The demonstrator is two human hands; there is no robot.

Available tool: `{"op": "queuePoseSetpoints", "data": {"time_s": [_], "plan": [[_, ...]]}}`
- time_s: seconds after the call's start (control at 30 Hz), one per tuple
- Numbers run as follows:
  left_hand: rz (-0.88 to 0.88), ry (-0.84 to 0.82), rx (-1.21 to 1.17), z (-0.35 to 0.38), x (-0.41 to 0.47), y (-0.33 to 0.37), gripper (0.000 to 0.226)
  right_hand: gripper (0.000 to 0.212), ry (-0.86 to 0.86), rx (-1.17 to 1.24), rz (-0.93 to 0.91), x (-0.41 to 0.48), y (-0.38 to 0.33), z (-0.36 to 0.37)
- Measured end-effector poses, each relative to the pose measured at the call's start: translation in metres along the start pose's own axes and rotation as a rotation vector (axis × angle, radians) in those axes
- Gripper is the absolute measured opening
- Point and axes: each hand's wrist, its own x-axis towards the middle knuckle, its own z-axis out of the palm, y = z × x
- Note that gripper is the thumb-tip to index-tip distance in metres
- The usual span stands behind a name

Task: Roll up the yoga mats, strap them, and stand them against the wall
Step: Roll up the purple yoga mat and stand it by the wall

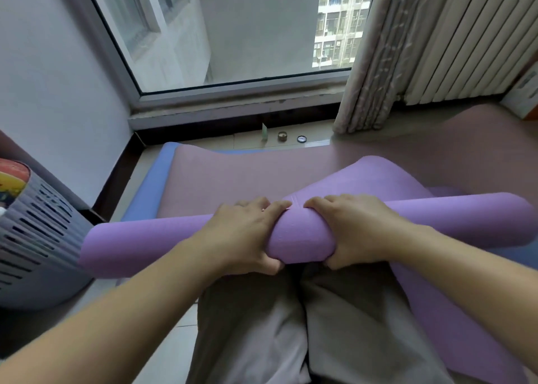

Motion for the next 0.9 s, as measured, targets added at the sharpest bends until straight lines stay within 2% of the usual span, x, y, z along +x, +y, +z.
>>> {"op": "queuePoseSetpoints", "data": {"time_s": [0.07,0.13,0.27,0.37,0.43,0.53,0.63,0.7,0.77,0.83,0.9], "plan": [[-0.039,0.057,0.111,0.007,-0.004,0.002,0.101,0.085,-0.022,0.039,-0.004,0.004,0.006,-0.007],[-0.039,0.13,0.155,0.009,-0.01,0.001,0.095,0.083,-0.016,0.005,-0.028,0.005,0.006,-0.014],[-0.022,0.392,0.093,-0.019,-0.022,0.002,0.079,0.077,0.119,-0.128,-0.077,-0.009,0.0,-0.06],[-0.002,0.43,0.13,-0.042,-0.039,0.017,0.081,0.079,0.071,-0.162,-0.086,-0.031,-0.001,-0.086],[0.03,0.344,0.143,-0.048,-0.048,0.027,0.083,0.082,0.006,-0.13,-0.083,-0.044,-0.003,-0.086],[0.069,0.115,0.101,-0.034,-0.054,0.035,0.086,0.084,-0.149,0.015,-0.081,-0.055,-0.007,-0.055],[0.107,0.005,0.083,-0.013,-0.053,0.042,0.085,0.08,-0.241,0.179,-0.051,-0.063,-0.008,-0.018],[0.115,-0.045,0.048,-0.004,-0.05,0.041,0.084,0.082,-0.214,0.19,-0.048,-0.068,-0.009,-0.007],[0.094,-0.122,-0.041,-0.006,-0.042,0.034,0.082,0.09,-0.1,0.082,-0.063,-0.073,-0.011,-0.002],[0.076,-0.249,-0.169,-0.011,-0.029,0.024,0.08,0.094,-0.003,-0.005,-0.062,-0.074,-0.021,0.001],[0.059,-0.415,-0.255,-0.02,-0.014,0.017,0.08,0.094,0.023,-0.064,-0.05,-0.069,-0.032,0.008]]}}
